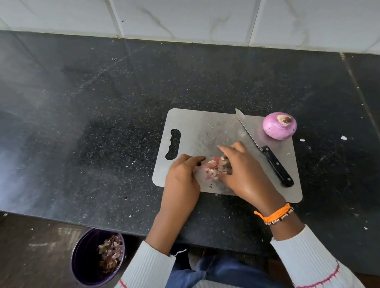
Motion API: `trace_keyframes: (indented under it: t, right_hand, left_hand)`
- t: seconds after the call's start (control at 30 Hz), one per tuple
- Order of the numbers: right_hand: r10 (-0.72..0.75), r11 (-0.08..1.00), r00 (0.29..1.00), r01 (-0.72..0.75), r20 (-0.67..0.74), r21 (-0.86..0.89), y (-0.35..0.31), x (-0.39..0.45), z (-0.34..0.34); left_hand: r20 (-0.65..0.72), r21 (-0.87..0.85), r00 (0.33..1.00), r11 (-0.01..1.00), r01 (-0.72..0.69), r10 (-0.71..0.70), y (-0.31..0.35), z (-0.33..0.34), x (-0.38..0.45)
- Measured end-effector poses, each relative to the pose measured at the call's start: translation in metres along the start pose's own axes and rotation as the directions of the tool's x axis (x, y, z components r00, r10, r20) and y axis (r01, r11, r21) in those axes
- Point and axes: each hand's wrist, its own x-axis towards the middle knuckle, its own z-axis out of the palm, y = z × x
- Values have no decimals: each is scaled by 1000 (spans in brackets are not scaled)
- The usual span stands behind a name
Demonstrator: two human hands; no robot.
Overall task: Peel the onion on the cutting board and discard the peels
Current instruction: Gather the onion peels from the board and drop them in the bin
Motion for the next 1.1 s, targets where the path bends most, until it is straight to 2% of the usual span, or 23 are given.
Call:
trace_keyframes:
  t: [0.17,0.4,0.6,0.87,0.97,1.03,1.1]
  right_hand:
    - [-59,992,997,64,49,-111,-5,-2,6]
    - [-201,921,955,107,-219,-375,-21,-8,40]
    - [-228,871,950,102,-212,-480,-29,-14,45]
    - [-275,925,950,221,-144,-310,-20,-10,39]
    - [-181,981,976,171,-118,-95,-13,2,26]
    - [-43,991,996,53,-81,124,-8,13,10]
    - [16,978,996,4,-93,210,-1,19,-3]
  left_hand:
    - [-62,1,997,998,55,-55,-6,-7,2]
    - [-121,-19,990,997,73,-75,0,-8,2]
    - [-129,-36,989,997,75,-79,4,-5,4]
    - [-100,-55,990,994,91,-96,1,-1,5]
    - [-95,-55,990,993,104,-109,0,-1,3]
    - [-89,-63,988,991,119,-124,-1,-3,2]
    - [-78,-70,986,988,140,-145,-2,-4,1]
